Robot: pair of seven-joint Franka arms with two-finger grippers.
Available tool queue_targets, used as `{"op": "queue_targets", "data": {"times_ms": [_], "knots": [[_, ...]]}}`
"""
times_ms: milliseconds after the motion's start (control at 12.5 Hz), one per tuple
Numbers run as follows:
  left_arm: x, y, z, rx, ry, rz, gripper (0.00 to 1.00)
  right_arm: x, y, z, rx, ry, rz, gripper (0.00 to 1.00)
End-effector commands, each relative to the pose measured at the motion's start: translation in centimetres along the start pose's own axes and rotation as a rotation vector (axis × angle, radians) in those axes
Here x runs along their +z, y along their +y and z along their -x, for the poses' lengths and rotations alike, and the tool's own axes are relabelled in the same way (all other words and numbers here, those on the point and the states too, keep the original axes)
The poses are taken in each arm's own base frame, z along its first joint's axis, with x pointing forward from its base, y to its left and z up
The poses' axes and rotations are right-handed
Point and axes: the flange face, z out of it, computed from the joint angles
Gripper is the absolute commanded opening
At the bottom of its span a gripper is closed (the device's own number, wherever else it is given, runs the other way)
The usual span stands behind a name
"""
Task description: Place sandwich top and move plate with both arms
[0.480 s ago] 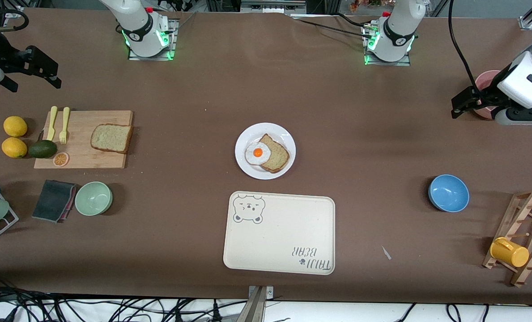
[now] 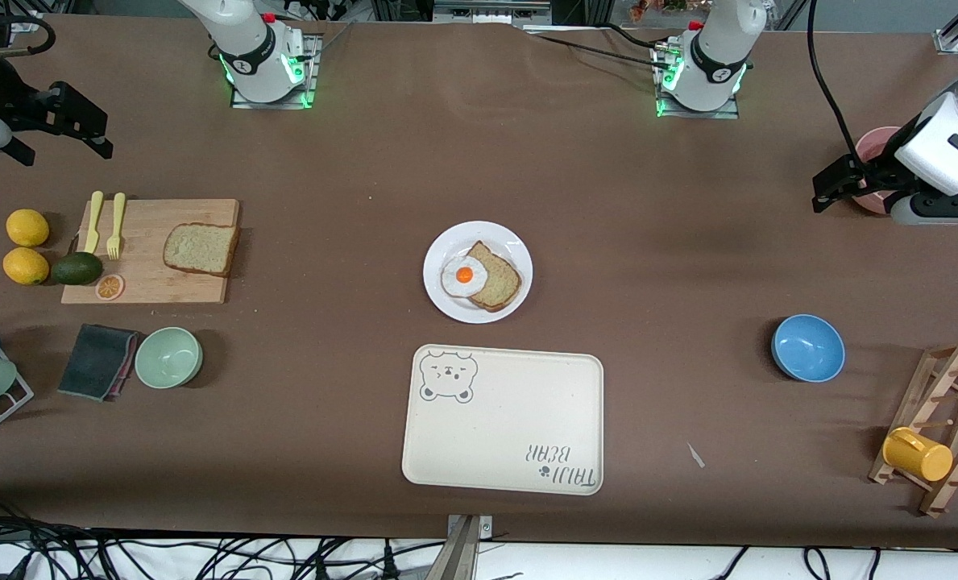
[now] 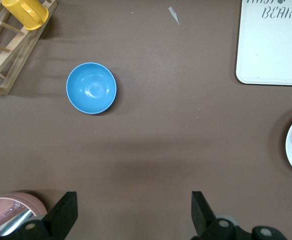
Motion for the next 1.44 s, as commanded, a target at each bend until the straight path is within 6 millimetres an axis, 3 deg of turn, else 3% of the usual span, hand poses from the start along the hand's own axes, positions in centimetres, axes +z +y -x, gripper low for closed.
{"op": "queue_targets", "data": {"times_ms": [0, 1360], "knots": [[-0.47, -0.21, 0.61, 0.005, -0.002, -0.019, 1.00, -0.30, -0.20, 0.13, -0.011, -0.005, -0.001, 1.00], [-0.56, -0.21, 0.65, 0.005, 0.000, -0.019, 1.00, 0.29, 0.02, -0.01, -0.011, -0.027, 0.000, 1.00]]}}
